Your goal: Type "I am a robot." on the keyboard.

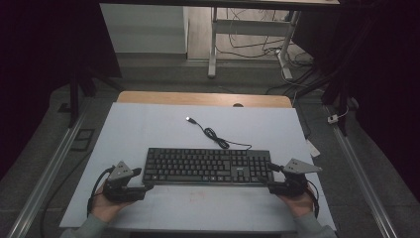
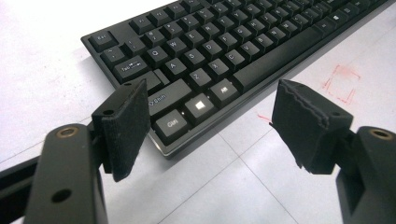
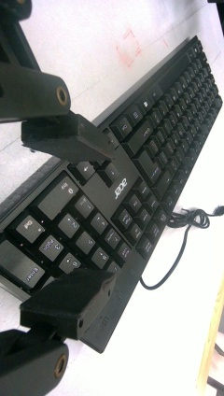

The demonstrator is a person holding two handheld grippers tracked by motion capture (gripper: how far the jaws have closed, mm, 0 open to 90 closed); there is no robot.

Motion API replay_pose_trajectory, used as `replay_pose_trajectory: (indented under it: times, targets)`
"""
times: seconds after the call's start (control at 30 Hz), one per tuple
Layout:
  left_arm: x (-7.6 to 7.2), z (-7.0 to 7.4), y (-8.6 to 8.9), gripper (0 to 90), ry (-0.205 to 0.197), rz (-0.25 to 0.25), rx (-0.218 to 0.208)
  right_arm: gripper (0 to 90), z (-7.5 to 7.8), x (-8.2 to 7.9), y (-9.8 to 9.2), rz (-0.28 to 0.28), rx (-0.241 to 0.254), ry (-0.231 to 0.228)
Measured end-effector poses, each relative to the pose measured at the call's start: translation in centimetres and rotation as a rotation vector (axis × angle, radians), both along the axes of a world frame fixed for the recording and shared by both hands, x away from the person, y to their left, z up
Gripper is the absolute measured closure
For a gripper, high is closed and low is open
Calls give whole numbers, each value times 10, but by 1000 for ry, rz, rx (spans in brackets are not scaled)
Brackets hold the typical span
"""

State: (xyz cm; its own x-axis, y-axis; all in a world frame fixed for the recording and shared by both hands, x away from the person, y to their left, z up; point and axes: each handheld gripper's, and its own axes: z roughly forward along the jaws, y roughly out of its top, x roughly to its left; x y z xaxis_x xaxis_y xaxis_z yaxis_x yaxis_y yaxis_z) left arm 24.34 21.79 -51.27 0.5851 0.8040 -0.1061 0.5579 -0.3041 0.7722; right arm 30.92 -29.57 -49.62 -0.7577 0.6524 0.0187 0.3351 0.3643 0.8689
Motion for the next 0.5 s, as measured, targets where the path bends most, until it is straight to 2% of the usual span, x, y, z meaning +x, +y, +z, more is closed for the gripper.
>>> replay_pose_trajectory:
  times: [0.5]
  targets:
    - [4,0,0,275,3,4,-7,355,2,0,5,-2,3,4]
